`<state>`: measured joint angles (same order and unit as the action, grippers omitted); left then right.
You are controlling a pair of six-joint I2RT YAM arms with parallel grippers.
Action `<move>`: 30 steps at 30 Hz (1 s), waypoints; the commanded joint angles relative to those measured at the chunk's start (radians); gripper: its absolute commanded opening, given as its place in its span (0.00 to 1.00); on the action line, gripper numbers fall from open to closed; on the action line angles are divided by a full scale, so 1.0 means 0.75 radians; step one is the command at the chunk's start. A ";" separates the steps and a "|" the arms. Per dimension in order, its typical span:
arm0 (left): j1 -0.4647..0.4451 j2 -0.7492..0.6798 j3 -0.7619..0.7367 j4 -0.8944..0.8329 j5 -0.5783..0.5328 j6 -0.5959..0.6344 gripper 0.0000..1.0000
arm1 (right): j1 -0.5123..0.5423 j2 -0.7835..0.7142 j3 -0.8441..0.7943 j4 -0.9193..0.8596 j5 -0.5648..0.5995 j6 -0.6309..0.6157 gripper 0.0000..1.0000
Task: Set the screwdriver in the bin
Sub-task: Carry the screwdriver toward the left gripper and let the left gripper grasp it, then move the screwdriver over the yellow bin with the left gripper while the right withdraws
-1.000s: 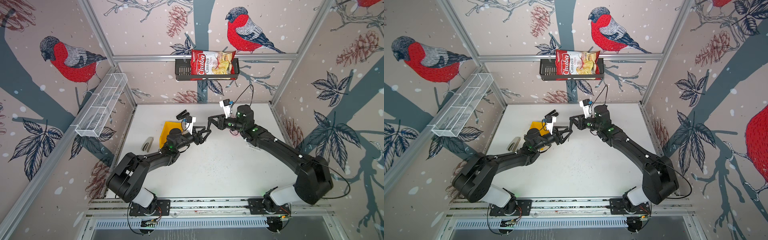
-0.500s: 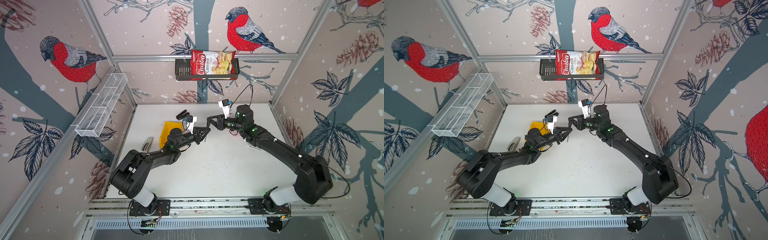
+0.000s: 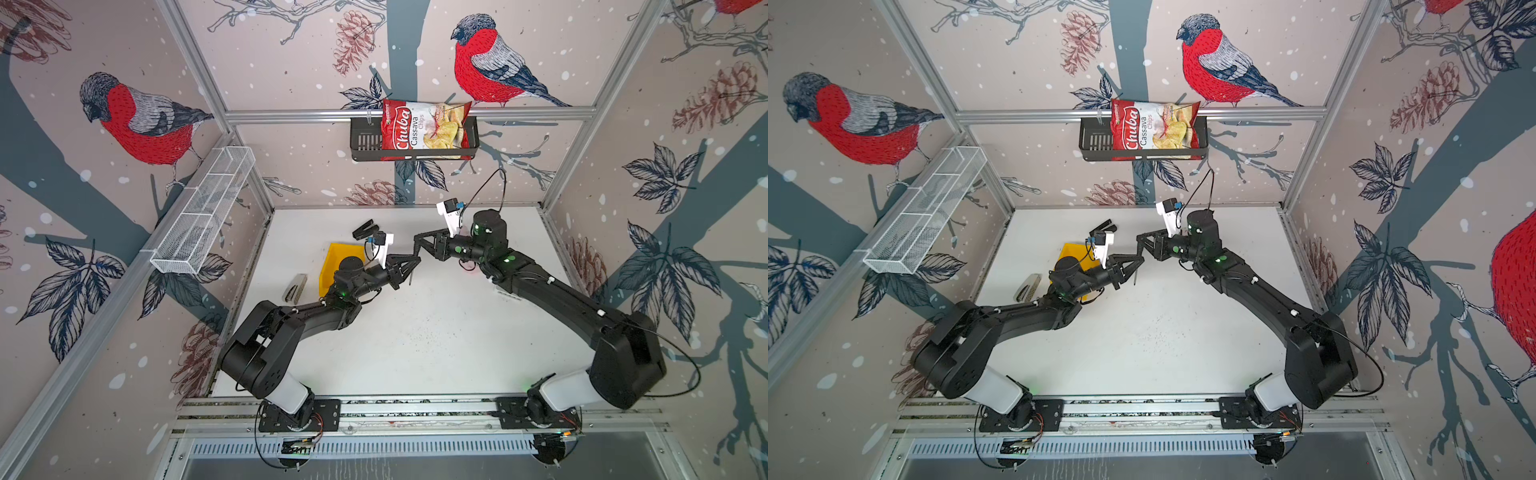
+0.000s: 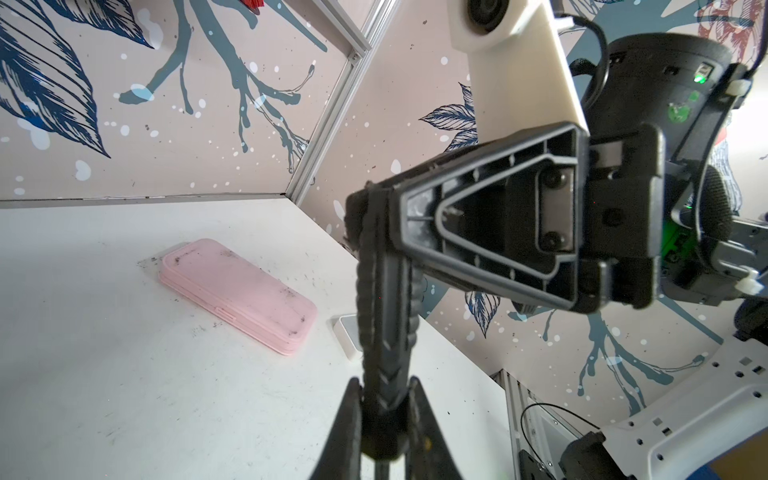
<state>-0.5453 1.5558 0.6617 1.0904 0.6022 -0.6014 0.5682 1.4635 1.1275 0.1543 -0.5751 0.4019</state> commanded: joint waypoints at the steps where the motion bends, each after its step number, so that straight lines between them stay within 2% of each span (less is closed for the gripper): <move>1: 0.003 -0.030 -0.007 0.024 -0.022 0.048 0.00 | 0.000 -0.027 0.000 0.026 0.011 -0.038 0.59; 3: 0.013 -0.057 -0.016 -0.024 -0.041 0.080 0.00 | -0.001 -0.043 -0.011 0.038 0.019 -0.042 0.75; 5: 0.029 -0.086 -0.026 -0.063 -0.056 0.097 0.00 | -0.001 -0.059 -0.022 0.050 0.024 -0.052 0.85; 10: 0.111 -0.181 -0.081 -0.131 -0.081 0.117 0.00 | 0.003 -0.081 -0.025 0.046 0.032 -0.091 1.00; 22: 0.387 -0.435 -0.111 -0.573 -0.191 0.252 0.00 | 0.142 -0.023 0.063 -0.004 0.120 -0.328 1.00; 26: 0.471 -0.464 -0.057 -0.801 -0.249 0.386 0.00 | 0.203 -0.001 0.068 0.013 0.148 -0.404 1.00; 30: 0.514 -0.435 0.029 -1.012 -0.378 0.495 0.00 | 0.249 0.026 0.086 -0.004 0.163 -0.460 1.00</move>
<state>-0.1734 1.2194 0.6510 0.4744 0.3962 -0.3264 0.7399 1.4742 1.1782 0.1478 -0.4744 0.1181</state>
